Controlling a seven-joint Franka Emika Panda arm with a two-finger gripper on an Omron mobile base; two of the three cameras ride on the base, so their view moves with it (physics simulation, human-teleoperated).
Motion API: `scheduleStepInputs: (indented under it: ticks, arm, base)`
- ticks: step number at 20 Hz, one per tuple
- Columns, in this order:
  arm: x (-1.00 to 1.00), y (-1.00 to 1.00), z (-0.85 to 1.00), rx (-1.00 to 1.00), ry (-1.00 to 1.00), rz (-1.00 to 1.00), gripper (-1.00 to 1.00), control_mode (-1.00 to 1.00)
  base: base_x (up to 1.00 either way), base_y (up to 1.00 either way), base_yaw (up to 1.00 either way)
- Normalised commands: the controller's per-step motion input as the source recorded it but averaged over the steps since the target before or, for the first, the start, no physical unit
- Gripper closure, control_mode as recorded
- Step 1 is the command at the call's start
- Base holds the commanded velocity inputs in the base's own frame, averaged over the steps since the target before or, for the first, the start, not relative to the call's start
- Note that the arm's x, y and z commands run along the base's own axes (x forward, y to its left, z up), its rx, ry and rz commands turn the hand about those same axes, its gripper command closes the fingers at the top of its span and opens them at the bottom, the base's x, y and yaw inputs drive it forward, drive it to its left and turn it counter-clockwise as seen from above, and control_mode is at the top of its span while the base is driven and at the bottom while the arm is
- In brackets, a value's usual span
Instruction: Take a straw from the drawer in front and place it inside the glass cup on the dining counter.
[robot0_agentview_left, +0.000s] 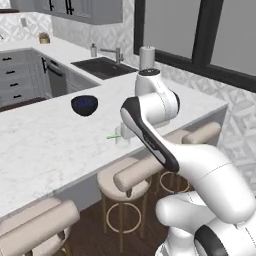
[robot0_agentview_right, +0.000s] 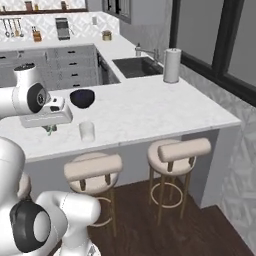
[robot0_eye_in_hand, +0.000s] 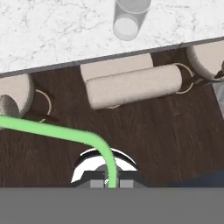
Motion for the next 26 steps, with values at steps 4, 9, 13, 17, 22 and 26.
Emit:
scheduleStepInputs:
  ticks: [4, 9, 13, 17, 22, 26]
  arm:
    - [0.0, 0.0, 0.0, 0.0, 0.0, 0.0, 1.0, 1.0]
    - [0.0, 0.0, 0.0, 0.0, 0.0, 0.0, 1.0, 1.0]
    - [0.0, 0.0, 0.0, 0.0, 0.0, 0.0, 1.0, 1.0]
    - [0.0, 0.0, 0.0, 0.0, 0.0, 0.0, 1.0, 1.0]
    - [0.1, -0.02, 0.0, 0.0, 0.01, 0.02, 1.0, -1.0]
    - [0.23, -0.46, 0.03, -0.06, 0.01, 0.13, 1.0, -1.0]
  base:
    - [0.36, -0.85, 0.47]
    - [0.59, -0.35, 0.35]
    - [0.91, -0.01, 0.26]
    - [1.0, 0.0, 0.2]
    - [0.72, 0.0, 0.11]
    - [0.0, 0.0, 0.0]
